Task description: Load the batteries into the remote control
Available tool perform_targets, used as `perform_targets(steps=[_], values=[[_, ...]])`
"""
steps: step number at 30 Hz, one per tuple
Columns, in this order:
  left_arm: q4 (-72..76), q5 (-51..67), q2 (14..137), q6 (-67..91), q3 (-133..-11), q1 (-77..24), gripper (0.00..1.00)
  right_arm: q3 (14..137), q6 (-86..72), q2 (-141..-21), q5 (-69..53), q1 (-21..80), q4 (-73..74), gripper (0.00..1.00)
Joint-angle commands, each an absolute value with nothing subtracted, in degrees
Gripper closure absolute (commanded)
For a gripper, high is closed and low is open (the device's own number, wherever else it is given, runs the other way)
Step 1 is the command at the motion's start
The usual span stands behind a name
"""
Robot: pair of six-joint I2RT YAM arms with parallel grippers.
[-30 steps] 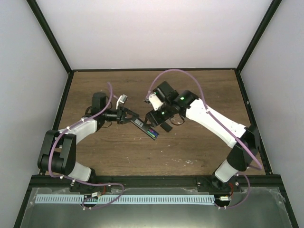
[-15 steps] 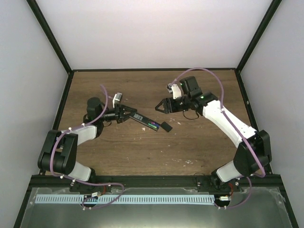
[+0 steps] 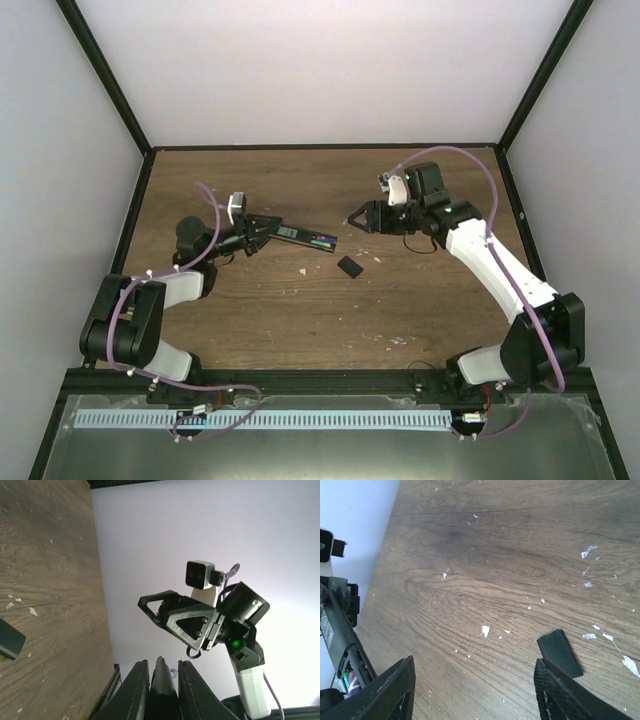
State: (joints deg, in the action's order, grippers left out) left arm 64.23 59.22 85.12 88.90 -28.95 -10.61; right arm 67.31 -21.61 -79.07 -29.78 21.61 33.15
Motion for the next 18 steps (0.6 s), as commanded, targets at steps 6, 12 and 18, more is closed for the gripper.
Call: perform_targets(steps=[6,12,18], values=[[64.19,52.37,82.32,88.56,-27.73,-10.37,1.0,70.58,-19.23,-79.37,-29.17,21.7,37.78,0.46],[55.41,49.94,78.98,83.2,-28.56,-10.37,1.0,72.12,-18.94,-80.46,-30.64,23.67,38.67,0.49],[53.09,50.5,78.18,81.57,-30.08,-10.37,1.0,74.85,-18.9,-81.94,-28.67,25.29,39.39,0.49]])
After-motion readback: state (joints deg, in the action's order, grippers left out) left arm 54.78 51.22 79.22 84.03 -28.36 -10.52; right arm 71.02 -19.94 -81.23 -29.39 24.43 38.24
